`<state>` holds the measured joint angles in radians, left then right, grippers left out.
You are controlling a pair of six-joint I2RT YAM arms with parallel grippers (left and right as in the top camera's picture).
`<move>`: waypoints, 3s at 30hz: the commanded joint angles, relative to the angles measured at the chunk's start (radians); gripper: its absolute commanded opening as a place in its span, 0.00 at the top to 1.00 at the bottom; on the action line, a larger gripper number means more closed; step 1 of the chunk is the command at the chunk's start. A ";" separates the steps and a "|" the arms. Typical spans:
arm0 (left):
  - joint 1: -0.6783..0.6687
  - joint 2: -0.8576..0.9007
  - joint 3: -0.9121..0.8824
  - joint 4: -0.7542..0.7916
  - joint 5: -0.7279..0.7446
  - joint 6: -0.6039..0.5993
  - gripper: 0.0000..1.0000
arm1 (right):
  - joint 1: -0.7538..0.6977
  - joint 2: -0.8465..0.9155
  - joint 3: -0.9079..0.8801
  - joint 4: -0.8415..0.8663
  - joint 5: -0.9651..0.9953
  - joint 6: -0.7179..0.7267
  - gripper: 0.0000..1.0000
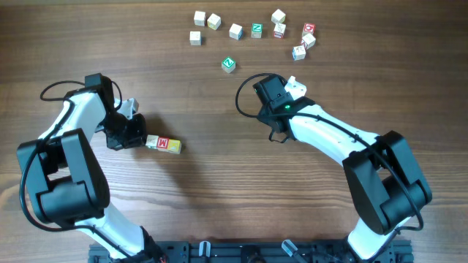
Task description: Form a horizontal line
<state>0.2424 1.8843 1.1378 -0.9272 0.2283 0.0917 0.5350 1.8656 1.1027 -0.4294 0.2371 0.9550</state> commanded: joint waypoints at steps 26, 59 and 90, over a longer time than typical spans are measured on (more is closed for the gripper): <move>-0.003 -0.021 -0.007 0.037 0.052 0.009 0.96 | 0.000 -0.008 -0.004 -0.001 0.026 -0.012 0.95; -0.003 -0.021 -0.007 -0.010 0.123 0.080 0.96 | 0.000 -0.009 -0.004 0.002 -0.060 -0.012 0.96; -0.003 -0.111 0.060 0.224 0.120 0.077 0.96 | 0.000 -0.298 0.000 -0.062 -0.079 -0.136 0.96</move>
<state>0.2424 1.7874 1.1843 -0.6956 0.3580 0.1600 0.5350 1.5505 1.1133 -0.4759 0.1356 0.7826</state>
